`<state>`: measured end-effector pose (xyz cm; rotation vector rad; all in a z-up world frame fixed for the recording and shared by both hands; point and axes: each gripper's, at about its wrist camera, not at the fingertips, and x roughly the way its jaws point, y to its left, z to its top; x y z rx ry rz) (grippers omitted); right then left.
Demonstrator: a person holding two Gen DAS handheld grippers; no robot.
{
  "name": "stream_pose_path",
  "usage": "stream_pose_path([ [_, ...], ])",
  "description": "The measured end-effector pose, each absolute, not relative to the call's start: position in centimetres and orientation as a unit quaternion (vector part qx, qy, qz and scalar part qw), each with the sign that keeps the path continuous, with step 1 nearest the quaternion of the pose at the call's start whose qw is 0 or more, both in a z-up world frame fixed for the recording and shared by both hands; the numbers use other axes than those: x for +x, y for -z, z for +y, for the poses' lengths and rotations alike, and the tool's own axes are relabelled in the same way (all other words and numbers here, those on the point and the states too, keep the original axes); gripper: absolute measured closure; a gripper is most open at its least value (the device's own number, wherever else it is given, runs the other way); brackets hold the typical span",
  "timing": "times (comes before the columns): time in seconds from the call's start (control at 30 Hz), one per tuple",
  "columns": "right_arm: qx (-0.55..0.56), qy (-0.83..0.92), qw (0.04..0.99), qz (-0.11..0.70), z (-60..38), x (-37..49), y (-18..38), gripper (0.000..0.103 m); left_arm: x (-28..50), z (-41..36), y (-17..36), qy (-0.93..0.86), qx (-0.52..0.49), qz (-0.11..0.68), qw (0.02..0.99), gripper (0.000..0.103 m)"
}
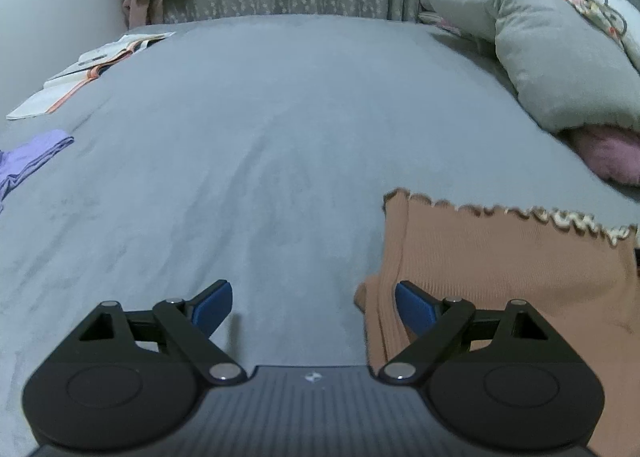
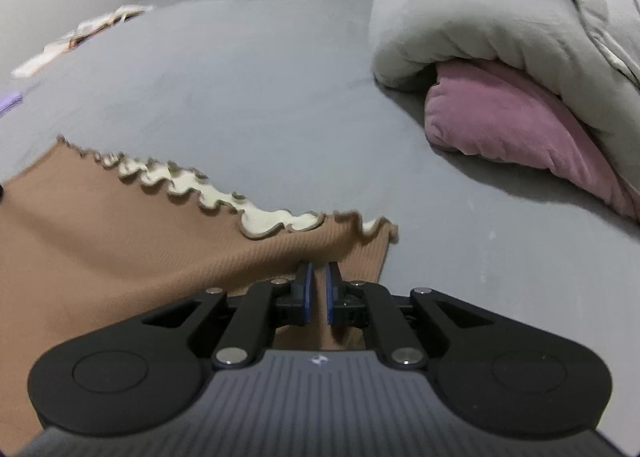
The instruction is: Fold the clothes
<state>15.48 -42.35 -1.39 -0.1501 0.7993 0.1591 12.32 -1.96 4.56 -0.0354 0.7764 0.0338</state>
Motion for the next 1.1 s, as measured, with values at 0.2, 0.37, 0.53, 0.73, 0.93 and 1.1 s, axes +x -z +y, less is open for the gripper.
stream_pose_path([
  [0.2, 0.016, -0.056, 0.943, 0.327, -44.2, 14.1, -0.8, 0.095, 12.8, -5.6, -7.6, 0.068, 0.017, 0.334, 0.940, 0.021],
  [0.37, -0.019, -0.081, 0.940, 0.331, -43.7, 12.8, -0.9, 0.094, 15.7, -9.9, -5.7, 0.076, 0.130, 0.352, 0.924, 0.021],
  [0.53, -0.064, -0.122, 0.921, 0.365, -41.9, 14.1, 0.7, 0.094, 18.0, -9.7, -2.5, 0.038, 0.199, 0.381, 0.902, 0.015],
  [0.73, -0.044, -0.048, 0.920, 0.387, -42.4, 16.4, 0.7, 0.084, 18.0, -7.3, -2.2, -0.027, 0.199, 0.369, 0.907, 0.021],
  [0.93, -0.074, -0.126, 0.927, 0.346, -40.0, 13.6, -2.2, 0.082, 16.9, -6.8, -5.1, -0.030, 0.151, 0.336, 0.929, 0.021],
  [1.1, -0.094, -0.179, 0.885, 0.420, -37.3, 15.7, -0.4, 0.080, 17.6, -5.8, -4.7, -0.062, 0.146, 0.355, 0.921, 0.022],
])
